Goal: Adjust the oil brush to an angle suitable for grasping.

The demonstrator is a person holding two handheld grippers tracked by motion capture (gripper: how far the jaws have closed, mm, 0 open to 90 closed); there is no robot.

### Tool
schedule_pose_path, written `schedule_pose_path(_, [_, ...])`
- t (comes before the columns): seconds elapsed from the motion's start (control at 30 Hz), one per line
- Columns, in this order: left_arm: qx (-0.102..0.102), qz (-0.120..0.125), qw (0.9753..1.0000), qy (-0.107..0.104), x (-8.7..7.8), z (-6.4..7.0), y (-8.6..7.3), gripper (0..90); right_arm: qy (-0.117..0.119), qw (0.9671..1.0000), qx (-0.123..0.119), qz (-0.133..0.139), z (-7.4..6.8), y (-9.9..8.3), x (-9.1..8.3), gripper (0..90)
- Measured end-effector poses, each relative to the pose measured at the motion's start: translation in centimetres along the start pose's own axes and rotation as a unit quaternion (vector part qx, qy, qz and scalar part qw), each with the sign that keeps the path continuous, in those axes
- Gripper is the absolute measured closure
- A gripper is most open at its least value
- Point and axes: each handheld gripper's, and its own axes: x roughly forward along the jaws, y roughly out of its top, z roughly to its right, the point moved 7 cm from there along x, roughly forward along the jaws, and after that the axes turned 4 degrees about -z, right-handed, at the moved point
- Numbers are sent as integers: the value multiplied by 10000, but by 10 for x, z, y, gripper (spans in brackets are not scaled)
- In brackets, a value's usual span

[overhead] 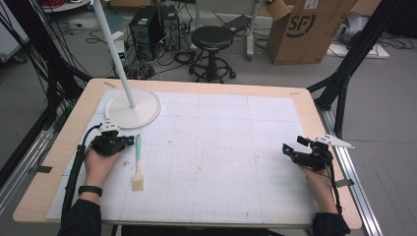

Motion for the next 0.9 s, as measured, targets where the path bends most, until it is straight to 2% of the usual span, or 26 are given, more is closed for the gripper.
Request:
schedule_pose_path(0.2, [324,-139,9991,-238,6,7,7,900,9,10000,24,-3,-1,0,0,168])
schedule_pose_path(0.33, [364,-119,9985,-388,12,12,10,900,12,10000,22,22,0,1,-1,168])
schedule_pose_path(0.37, [423,-96,9978,-499,14,15,11,900,10,10000,13,12,0,1,-1,168])
schedule_pose_path(0.47, [464,-72,9972,-578,16,18,13,900,15,10000,27,-4,-1,0,-1,168])
schedule_pose_path(0.67, [648,-83,9935,-934,27,34,20,900,4,10000,3,9,0,1,-1,168])
schedule_pose_path(0.9, [885,-118,9891,-1169,35,50,26,900,12,10000,10,-9,-1,0,-1,168])
